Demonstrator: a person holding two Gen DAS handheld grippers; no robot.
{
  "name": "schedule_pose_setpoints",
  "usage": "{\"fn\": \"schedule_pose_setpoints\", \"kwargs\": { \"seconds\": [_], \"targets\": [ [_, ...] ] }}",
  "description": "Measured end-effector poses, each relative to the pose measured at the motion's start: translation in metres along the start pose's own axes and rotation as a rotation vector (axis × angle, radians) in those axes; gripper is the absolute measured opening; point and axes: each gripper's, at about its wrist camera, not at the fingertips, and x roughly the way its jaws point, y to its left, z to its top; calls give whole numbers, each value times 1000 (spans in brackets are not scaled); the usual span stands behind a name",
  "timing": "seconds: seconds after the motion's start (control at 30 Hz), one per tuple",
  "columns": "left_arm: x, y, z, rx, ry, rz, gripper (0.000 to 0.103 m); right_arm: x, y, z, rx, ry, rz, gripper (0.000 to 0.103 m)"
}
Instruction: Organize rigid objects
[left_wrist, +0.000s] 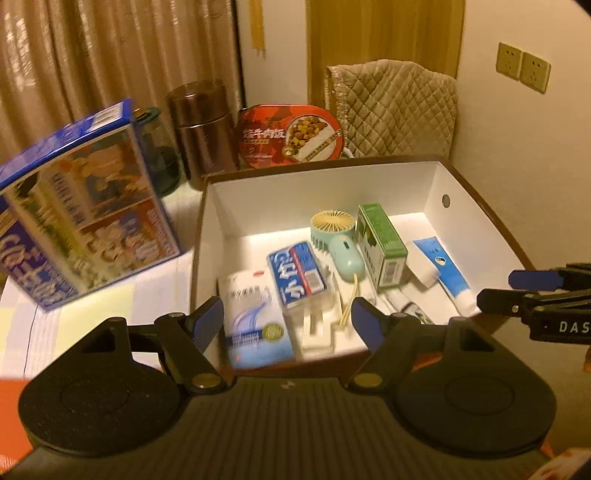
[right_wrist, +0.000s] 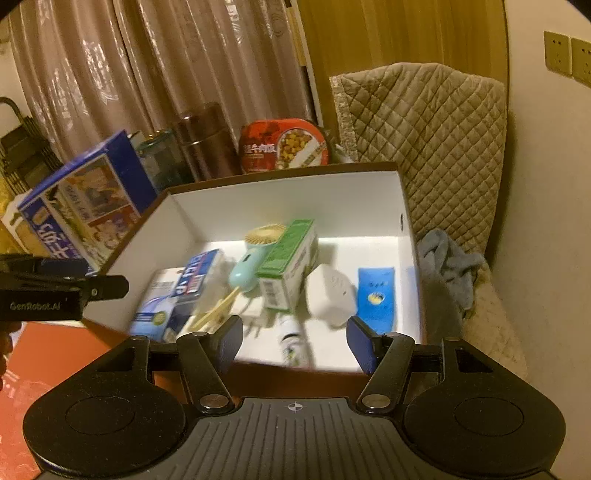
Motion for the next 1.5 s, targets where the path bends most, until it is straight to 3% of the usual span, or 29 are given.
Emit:
{"fn": "schedule_pose_setpoints", "kwargs": {
  "seconds": [0.4,1.03,1.5],
  "targets": [
    [-64,25,-58,-95,46,29,73,-43,50,-34,0,14,56,60],
    [-169,79,-169,-139,79,28,73,-93,174,-126,-56,102,90,60],
    [-223,105,-232,-177,92,30,73,-119,229,-179,-83,137,104,60]
  ]
}}
